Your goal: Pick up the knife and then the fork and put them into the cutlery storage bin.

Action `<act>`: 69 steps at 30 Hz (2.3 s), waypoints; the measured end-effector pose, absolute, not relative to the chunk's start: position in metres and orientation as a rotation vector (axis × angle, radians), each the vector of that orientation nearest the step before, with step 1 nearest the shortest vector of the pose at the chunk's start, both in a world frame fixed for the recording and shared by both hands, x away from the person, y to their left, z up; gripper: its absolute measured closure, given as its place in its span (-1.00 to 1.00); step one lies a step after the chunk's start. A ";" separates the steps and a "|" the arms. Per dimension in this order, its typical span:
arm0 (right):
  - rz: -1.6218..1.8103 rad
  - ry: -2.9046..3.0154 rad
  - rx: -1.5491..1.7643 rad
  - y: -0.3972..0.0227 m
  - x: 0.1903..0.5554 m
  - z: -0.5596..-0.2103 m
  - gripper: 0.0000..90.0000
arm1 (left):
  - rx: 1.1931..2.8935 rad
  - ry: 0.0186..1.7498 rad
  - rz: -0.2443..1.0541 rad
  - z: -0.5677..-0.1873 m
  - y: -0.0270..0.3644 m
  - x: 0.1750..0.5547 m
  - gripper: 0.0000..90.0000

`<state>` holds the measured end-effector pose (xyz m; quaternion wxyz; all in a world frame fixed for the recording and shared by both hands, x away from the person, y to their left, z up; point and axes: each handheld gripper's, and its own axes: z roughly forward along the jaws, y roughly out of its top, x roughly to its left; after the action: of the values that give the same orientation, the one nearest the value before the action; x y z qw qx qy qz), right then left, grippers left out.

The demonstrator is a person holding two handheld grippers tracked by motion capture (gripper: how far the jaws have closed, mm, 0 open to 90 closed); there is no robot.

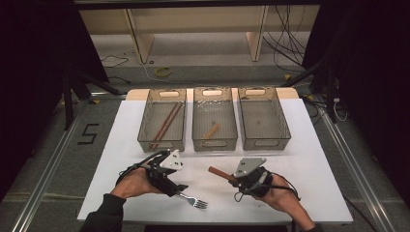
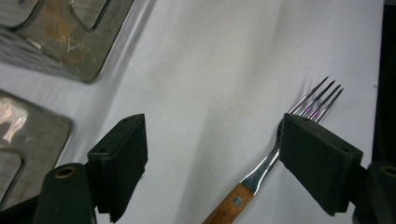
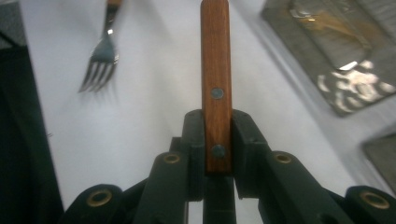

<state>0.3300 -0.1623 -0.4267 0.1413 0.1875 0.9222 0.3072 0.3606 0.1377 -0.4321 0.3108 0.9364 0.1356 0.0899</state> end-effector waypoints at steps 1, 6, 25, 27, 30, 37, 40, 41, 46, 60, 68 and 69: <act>0.893 2.653 0.566 -0.165 0.332 -0.425 0.73 | 2.472 0.364 0.243 -0.433 0.140 0.362 -0.49; 0.916 2.597 0.680 -0.181 0.345 -0.415 0.73 | 2.462 0.416 0.237 -0.437 0.149 0.364 -0.51; 0.960 2.444 0.920 -0.218 0.391 -0.381 0.73 | 2.414 0.532 0.218 -0.446 0.174 0.367 -0.57; 0.957 2.434 0.933 -0.220 0.396 -0.379 0.73 | 2.416 0.534 0.211 -0.446 0.176 0.367 -0.57; 0.951 2.421 0.955 -0.221 0.405 -0.374 0.73 | 2.416 0.549 0.212 -0.448 0.178 0.368 -0.58; 0.951 2.378 1.021 -0.225 0.429 -0.364 0.73 | 2.408 0.568 0.216 -0.448 0.183 0.369 -0.59; 0.943 2.361 1.043 -0.226 0.440 -0.362 0.73 | 2.403 0.569 0.221 -0.449 0.184 0.369 -0.60; 0.940 2.356 1.052 -0.226 0.443 -0.362 0.73 | 2.400 0.569 0.220 -0.449 0.185 0.369 -0.60; 0.927 2.334 1.098 -0.228 0.459 -0.361 0.73 | 2.396 0.580 0.214 -0.450 0.188 0.370 -0.60; 0.880 2.299 1.204 -0.225 0.501 -0.366 0.73 | 2.335 0.621 0.205 -0.455 0.198 0.370 -0.61; 0.850 2.284 1.265 -0.223 0.522 -0.369 0.73 | 2.323 0.633 0.208 -0.455 0.201 0.371 -0.61; 0.843 2.280 1.275 -0.222 0.524 -0.370 0.73 | 2.323 0.633 0.209 -0.455 0.201 0.371 -0.61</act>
<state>0.5241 -0.2223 -0.3699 0.1970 0.4552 0.8144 0.3012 0.3706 0.2015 -0.4546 0.3544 0.8988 0.2450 0.0808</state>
